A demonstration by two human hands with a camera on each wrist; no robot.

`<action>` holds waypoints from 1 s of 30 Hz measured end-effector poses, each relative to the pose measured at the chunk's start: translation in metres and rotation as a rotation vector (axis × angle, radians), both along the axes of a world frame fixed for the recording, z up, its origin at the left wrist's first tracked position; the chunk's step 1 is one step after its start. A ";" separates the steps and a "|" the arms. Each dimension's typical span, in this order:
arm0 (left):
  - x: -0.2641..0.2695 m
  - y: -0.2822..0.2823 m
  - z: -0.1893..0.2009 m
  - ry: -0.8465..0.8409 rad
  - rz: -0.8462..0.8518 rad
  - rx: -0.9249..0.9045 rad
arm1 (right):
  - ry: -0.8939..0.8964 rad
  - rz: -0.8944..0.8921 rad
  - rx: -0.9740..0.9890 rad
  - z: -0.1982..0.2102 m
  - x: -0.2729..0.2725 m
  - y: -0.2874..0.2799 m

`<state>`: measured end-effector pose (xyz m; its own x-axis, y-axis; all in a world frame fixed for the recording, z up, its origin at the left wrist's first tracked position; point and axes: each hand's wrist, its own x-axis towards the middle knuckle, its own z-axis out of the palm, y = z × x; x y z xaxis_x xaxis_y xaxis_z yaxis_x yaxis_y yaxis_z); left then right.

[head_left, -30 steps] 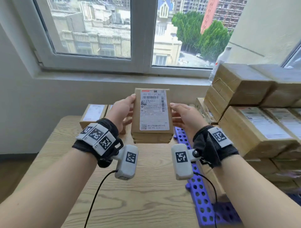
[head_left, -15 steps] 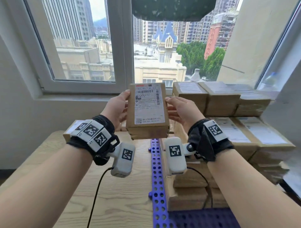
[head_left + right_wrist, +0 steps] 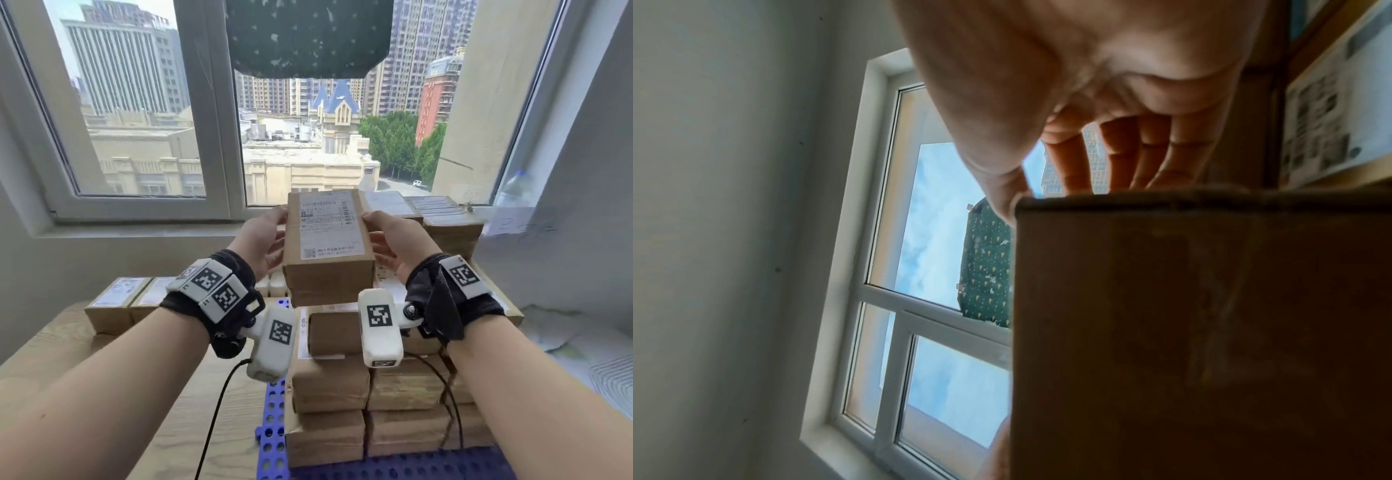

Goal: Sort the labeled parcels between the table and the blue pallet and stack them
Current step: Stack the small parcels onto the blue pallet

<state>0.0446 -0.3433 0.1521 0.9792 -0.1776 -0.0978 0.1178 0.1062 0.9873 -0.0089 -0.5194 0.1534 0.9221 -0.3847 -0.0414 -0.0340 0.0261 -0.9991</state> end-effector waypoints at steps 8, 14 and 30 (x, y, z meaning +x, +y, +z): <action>0.011 -0.023 -0.012 0.082 -0.067 0.015 | 0.109 -0.067 0.015 -0.008 0.000 -0.019; 0.020 -0.022 -0.023 0.126 -0.033 0.028 | 0.179 -0.064 0.067 -0.017 0.009 -0.012; 0.032 -0.020 -0.025 0.138 -0.051 0.001 | 0.189 -0.104 0.070 -0.020 0.018 -0.009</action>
<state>0.0767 -0.3630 0.1275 0.9462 -0.2271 -0.2307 0.2574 0.0958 0.9615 0.0091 -0.5283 0.1333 0.8506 -0.4679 -0.2398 -0.2143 0.1079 -0.9708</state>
